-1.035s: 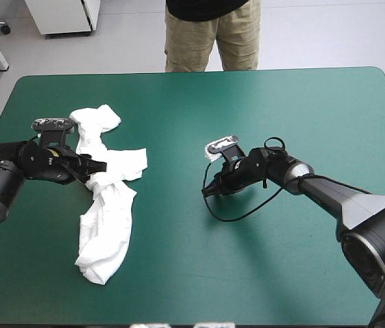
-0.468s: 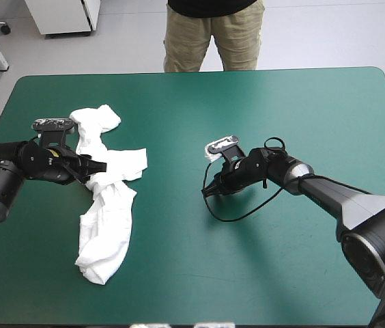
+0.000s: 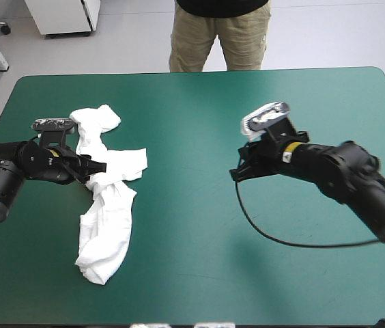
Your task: Fold the cloth
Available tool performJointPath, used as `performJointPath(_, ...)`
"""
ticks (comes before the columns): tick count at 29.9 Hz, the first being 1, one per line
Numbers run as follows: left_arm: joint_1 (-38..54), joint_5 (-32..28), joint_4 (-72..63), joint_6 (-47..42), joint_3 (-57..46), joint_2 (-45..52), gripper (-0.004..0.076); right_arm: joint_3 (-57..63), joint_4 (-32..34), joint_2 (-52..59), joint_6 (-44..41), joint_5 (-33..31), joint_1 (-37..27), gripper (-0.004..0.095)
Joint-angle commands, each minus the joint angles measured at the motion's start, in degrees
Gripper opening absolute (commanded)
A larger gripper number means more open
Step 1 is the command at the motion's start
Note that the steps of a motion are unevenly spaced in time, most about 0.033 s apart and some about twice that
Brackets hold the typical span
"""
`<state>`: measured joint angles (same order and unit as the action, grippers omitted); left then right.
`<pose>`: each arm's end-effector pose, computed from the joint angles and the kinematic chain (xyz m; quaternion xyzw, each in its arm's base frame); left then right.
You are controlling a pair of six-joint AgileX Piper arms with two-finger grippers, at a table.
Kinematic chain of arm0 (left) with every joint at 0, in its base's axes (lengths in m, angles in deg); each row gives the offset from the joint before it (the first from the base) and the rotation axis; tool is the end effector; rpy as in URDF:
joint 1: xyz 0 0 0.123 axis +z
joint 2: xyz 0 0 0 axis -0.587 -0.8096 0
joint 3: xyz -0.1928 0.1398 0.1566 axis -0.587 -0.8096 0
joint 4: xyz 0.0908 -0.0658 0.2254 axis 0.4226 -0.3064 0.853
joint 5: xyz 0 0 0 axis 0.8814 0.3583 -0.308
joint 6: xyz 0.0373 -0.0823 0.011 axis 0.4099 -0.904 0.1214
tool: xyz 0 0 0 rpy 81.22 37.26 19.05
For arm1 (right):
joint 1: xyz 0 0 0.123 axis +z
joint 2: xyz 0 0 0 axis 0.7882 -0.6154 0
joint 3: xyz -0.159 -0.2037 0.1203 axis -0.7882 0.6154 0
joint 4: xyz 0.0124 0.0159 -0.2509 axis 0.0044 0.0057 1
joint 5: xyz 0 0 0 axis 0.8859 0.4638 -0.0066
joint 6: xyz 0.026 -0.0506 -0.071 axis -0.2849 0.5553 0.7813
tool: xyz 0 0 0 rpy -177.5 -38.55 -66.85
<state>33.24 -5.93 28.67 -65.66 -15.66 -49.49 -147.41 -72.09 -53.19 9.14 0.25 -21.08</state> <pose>0.2648 -0.0216 0.3229 0.0373 0.9565 -0.0548 0.2840 0.2242 0.1418 0.3894 -0.2536 0.8462 0.1533 0.4428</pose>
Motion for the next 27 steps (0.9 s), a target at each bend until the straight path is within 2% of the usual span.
performJointPath(1,0.0,-3.3,-0.7,-1.1,1.9,1.6,0.0377,-1.5,8.6,12.1,-7.7,-1.9,0.0,0.0244)
performJointPath(4,0.0,-3.3,-0.7,-1.1,1.9,1.6,0.0377,-1.3,18.7,20.8,-16.4,-7.1,0.0,0.0244)
performJointPath(6,0.0,-3.2,-0.7,-1.1,1.9,1.6,0.0377,-1.3,26.4,26.6,-21.6,-12.9,0.0,0.0244)
performJointPath(9,0.0,-3.4,-0.7,-1.1,1.9,1.6,0.0377,-1.3,32.6,34.4,-25.0,-20.4,0.0,0.0244)
performJointPath(13,0.0,-4.5,-0.7,-1.1,1.9,1.6,0.0377,-0.8,34.5,41.0,-26.3,-24.7,0.0,0.0244)
performJointPath(17,0.0,-5.3,0.5,-4.1,1.9,1.1,0.0377,2.2,34.5,41.7,-26.3,-27.6,0.0,0.0277)
performJointPath(22,0.0,-5.1,3.2,-8.2,1.9,-2.9,0.0377,4.0,34.6,40.0,-26.2,-25.9,0.0,0.0313)
performJointPath(27,0.0,-9.4,4.3,-11.0,2.5,-9.6,0.0377,4.0,34.6,39.6,-26.1,-24.1,0.0,0.0313)
